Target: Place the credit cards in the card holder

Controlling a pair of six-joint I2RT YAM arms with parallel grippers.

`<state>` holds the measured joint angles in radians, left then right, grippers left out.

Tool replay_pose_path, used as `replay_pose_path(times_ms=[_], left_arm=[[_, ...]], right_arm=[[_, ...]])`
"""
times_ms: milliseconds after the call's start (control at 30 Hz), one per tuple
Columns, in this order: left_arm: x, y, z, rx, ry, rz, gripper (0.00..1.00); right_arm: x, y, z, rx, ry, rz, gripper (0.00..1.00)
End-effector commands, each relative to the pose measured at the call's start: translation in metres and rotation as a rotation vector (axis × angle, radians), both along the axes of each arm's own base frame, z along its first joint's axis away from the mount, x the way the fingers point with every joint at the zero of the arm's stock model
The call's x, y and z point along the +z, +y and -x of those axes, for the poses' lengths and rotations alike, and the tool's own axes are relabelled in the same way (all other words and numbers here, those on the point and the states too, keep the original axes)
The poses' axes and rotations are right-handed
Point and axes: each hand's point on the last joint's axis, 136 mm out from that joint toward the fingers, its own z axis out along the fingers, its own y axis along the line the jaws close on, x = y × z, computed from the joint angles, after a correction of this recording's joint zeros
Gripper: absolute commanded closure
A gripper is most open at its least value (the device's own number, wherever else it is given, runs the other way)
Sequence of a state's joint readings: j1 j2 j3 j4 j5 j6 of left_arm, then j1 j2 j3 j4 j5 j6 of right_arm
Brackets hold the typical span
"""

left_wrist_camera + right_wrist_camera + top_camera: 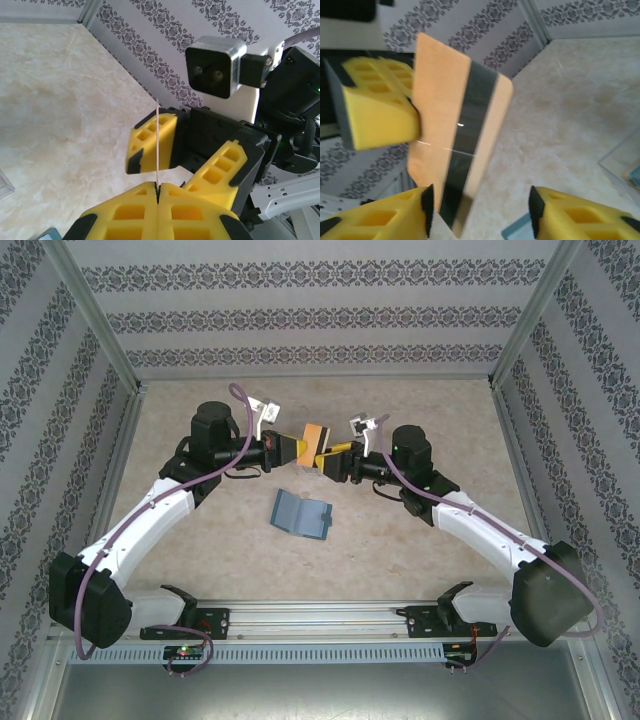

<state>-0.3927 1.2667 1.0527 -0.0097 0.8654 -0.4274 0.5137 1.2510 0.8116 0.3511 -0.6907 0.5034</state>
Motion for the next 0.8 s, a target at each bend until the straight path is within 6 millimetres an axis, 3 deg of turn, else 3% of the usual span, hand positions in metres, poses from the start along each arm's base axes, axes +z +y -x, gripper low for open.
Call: replay_pose_path(times_ms=[0,167,367,433,467,500,600,667,767], left_arm=[[0.015,-0.004,0.008,-0.046,-0.067,0.032,1.00],[0.016,-0.004,0.009,-0.052,-0.073,0.039,1.00],[0.017,-0.003,0.010,-0.046,-0.087,0.049,1.00],[0.015,-0.002,0.008,-0.027,-0.080,0.041,0.85],[0.012,-0.001,0.005,-0.012,-0.077,0.034,0.64],[0.010,0.001,0.003,0.006,-0.069,0.026,0.51],[0.005,0.008,-0.008,0.082,-0.027,0.003,0.21],[0.000,0.016,-0.017,0.153,0.040,0.005,0.09],[-0.011,0.030,-0.031,0.232,0.173,0.040,0.02]], right_arm=[[0.029,0.002,0.016,0.057,-0.084,-0.071,0.57],[0.033,0.006,0.021,0.103,-0.084,-0.080,0.82],[0.032,0.008,0.023,0.122,-0.082,-0.077,0.94],[0.031,0.008,0.023,0.126,-0.084,-0.075,0.98],[0.029,0.009,0.023,0.128,-0.081,-0.069,1.00],[0.026,0.008,0.022,0.121,-0.083,-0.057,1.00],[0.009,0.005,0.013,0.063,-0.116,0.012,1.00],[-0.011,0.002,0.005,-0.001,-0.237,0.135,1.00],[-0.047,0.006,0.010,-0.060,-0.676,0.465,1.00]])
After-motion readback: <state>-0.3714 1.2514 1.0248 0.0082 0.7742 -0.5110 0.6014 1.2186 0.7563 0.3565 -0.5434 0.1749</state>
